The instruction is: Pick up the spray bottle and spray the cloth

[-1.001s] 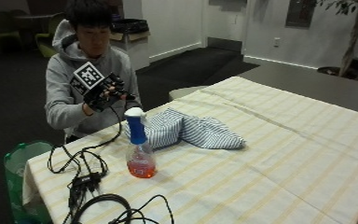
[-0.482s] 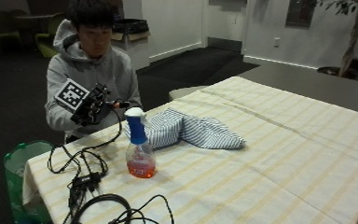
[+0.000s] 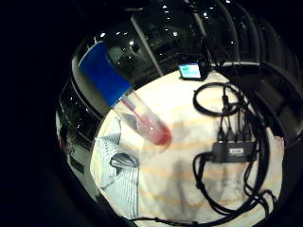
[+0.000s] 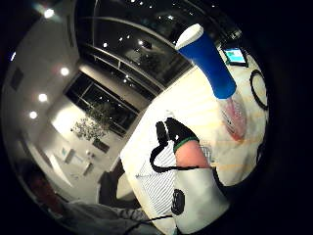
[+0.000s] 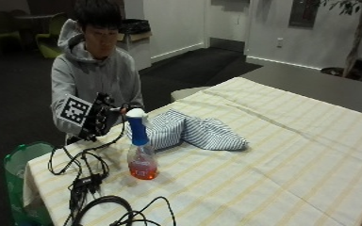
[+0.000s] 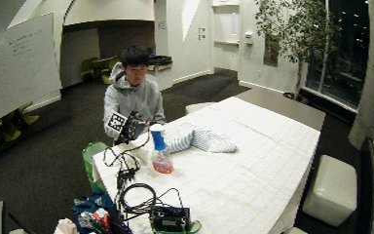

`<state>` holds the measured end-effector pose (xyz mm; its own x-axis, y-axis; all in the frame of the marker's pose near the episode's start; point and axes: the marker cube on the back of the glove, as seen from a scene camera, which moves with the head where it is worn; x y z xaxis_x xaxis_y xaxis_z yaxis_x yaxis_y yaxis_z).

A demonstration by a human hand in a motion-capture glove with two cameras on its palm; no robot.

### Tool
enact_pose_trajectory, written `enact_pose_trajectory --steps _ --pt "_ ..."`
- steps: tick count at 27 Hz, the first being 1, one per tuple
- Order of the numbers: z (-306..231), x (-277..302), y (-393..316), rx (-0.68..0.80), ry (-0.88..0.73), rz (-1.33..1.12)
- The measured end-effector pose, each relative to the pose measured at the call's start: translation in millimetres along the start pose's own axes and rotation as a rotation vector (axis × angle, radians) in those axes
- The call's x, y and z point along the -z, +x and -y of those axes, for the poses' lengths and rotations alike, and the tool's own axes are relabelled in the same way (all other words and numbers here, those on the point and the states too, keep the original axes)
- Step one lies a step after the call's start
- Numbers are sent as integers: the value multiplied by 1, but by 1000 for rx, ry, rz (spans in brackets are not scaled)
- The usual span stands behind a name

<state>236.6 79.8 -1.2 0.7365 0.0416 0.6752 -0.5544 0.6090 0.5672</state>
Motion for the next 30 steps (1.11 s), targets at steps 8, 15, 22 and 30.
enact_pose_trajectory --steps 8,15,22,30 --pt "24 -26 10 -70 -10 117" --pt "40 -53 18 -147 -19 241" --pt "55 -75 20 -217 -11 334" --pt "69 -88 15 -232 19 328"
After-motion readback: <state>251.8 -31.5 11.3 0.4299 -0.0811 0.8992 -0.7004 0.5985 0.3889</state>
